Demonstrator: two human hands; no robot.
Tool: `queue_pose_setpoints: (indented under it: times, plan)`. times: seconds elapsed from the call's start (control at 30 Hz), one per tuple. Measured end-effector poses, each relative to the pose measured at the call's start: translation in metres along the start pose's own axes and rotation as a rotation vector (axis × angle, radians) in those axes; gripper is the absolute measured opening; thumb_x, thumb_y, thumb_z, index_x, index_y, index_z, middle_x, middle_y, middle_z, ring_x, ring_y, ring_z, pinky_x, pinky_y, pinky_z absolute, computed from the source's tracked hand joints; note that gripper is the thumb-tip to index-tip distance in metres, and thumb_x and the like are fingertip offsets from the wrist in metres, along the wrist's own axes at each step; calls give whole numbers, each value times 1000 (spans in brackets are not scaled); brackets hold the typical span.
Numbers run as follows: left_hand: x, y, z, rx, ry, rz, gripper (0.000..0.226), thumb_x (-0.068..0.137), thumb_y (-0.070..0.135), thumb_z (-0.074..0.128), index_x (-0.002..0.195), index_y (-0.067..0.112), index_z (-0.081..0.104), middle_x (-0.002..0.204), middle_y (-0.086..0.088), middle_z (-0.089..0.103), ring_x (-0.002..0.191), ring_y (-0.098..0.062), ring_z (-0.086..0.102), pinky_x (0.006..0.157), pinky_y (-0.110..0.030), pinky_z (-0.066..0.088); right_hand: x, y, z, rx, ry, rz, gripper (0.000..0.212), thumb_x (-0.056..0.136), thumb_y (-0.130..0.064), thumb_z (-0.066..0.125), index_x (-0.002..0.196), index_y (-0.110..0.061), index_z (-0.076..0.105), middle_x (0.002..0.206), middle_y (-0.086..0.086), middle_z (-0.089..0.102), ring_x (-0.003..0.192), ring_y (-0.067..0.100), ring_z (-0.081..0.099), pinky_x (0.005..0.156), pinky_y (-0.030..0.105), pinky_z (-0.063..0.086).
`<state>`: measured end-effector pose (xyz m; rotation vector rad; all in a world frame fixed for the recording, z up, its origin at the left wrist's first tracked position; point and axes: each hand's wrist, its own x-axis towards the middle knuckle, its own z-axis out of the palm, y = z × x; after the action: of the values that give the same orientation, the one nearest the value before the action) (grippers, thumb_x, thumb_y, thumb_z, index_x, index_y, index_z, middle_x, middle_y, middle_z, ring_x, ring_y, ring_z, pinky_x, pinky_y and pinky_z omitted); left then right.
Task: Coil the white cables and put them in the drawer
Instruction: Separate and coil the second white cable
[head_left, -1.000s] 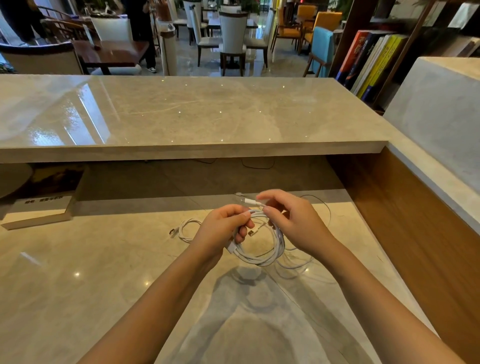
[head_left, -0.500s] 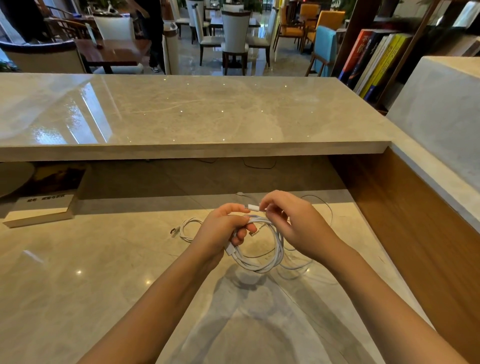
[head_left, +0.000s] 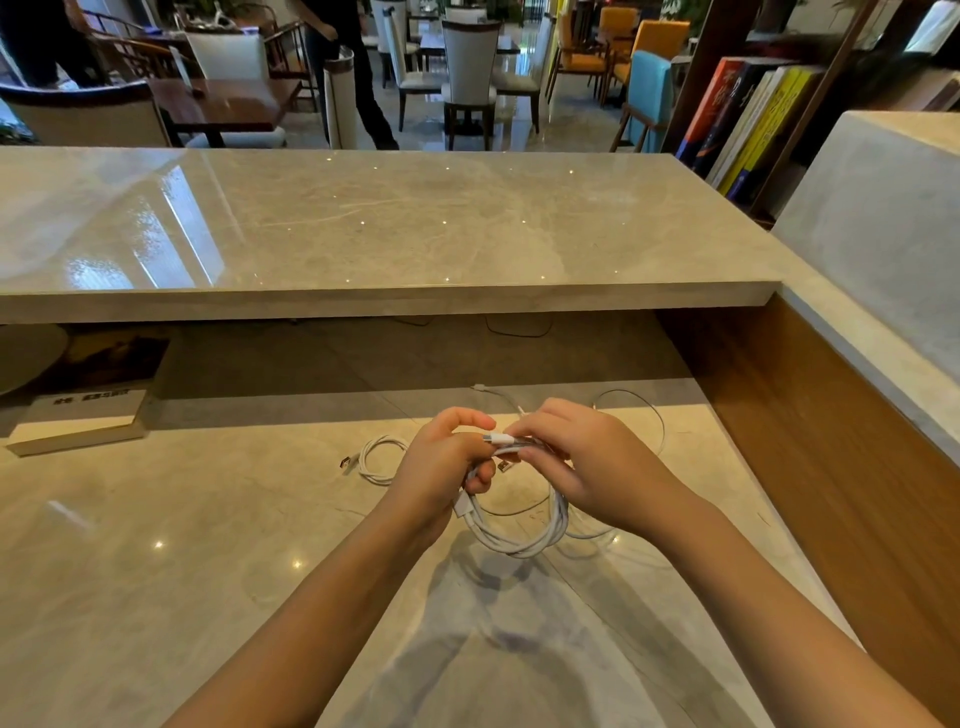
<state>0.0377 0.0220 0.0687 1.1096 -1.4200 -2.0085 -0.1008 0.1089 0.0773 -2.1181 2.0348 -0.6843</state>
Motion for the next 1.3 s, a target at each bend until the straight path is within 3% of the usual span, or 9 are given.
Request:
queue_pose_setpoints:
  times: [0.1,0.2,0.37,0.53,0.63,0.73,0.83,0.97,1.3]
  plan:
    - [-1,0,0,-129,3,-59,23,85,-14,39,96,2,52,67,-13,51,46,-13,44,41,-21,33,0,-1,0,-18,-5,5,20,93,-26,53,109,-19,63,94,-1,59,77,12,51,63,21,39]
    - [1,1,-2,-287,-12,-182,22,85,-16,38,96,-2,51,72,-17,51,43,-13,45,36,-18,35,-2,0,1,-20,-23,9,17,93,-26,53,106,-20,64,88,-7,53,73,8,46,60,14,32]
    - [1,3,-5,-305,-36,-269,22,89,-11,40,107,-5,49,71,-21,56,44,-16,55,44,-22,50,-5,1,-1,47,-54,54,16,93,-26,53,105,-21,63,87,-10,50,71,2,45,61,13,33]
    - [0,3,-5,-385,-99,-363,12,87,1,56,95,-7,57,65,-16,57,47,-15,54,44,-20,49,-2,3,1,106,-90,104,15,94,-28,51,98,-21,63,82,-9,52,73,4,47,63,17,37]
    - [-2,-1,-4,-295,-76,-245,22,82,-2,62,104,-3,59,69,-15,60,51,-14,55,46,-19,48,-1,5,0,283,-86,190,12,91,-30,56,87,-20,62,73,-6,59,67,8,55,62,25,47]
    - [-6,0,-4,-128,-70,-76,25,83,-2,62,107,5,60,67,-8,65,54,-11,57,52,-20,48,0,5,-4,511,-130,275,17,88,-33,60,93,-18,64,79,-4,63,63,9,61,59,22,51]
    - [-10,1,-4,64,-39,104,22,85,0,61,104,10,60,70,-6,64,56,-11,58,54,-22,49,1,4,-2,544,-193,284,16,91,-31,56,94,-19,66,79,-7,61,64,4,60,61,20,50]
    - [-14,-7,0,128,31,294,18,85,-1,60,96,14,60,74,-6,60,58,-14,61,56,-25,52,1,0,7,552,-86,317,14,92,-26,56,87,-16,65,71,-6,58,58,1,56,56,16,47]
    - [-11,-11,-8,96,-70,301,27,81,3,67,103,17,61,85,-7,68,82,-20,67,68,-31,57,-5,-7,27,714,196,402,11,88,-17,62,80,-10,67,66,-5,57,55,0,51,53,14,43]
